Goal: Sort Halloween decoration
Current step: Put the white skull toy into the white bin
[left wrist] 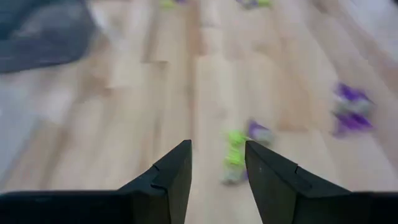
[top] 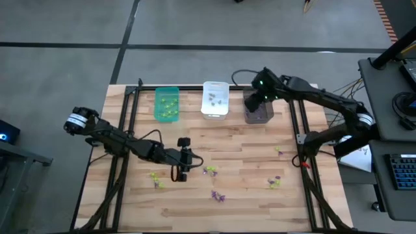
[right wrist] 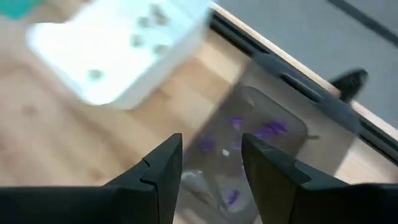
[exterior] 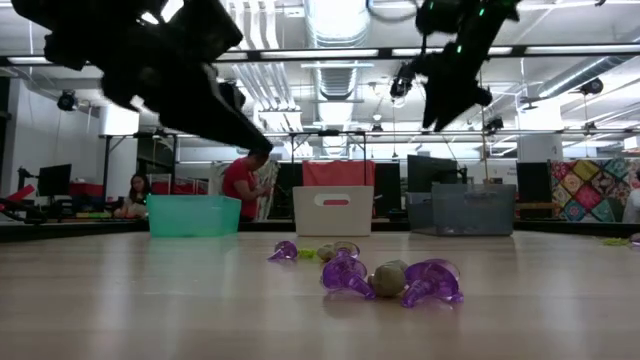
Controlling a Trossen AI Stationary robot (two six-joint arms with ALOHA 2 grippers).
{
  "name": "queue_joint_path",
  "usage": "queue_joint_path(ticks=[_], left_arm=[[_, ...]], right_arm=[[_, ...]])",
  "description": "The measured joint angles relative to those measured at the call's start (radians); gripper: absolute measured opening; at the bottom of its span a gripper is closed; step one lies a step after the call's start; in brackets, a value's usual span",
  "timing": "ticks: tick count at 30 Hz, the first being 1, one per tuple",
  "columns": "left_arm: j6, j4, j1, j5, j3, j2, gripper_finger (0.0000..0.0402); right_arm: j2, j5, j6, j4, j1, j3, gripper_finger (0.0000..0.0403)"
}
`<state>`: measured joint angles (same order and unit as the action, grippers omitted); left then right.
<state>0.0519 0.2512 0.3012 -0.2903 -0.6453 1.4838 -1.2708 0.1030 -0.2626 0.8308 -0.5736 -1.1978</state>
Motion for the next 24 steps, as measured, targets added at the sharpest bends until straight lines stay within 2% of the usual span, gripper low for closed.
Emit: queue_joint_path(ticks=[4, 14, 24], left_arm=[[-0.024, -0.009, 0.000, 0.075, 0.008, 0.034, 0.0132], [-0.067, 0.080, -0.002, 0.073, 0.004, 0.105, 0.0136], [-0.069, 0.178, -0.003, 0.073, 0.004, 0.180, 0.0194]], right_arm=[[0.069, 0.002, 0.000, -0.015, 0.126, 0.021, 0.0157], [0.146, 0.002, -0.026, -0.233, 0.464, 0.164, 0.0155], [0.135, 0.003, -0.053, -0.437, 0.622, 0.255, 0.0140]])
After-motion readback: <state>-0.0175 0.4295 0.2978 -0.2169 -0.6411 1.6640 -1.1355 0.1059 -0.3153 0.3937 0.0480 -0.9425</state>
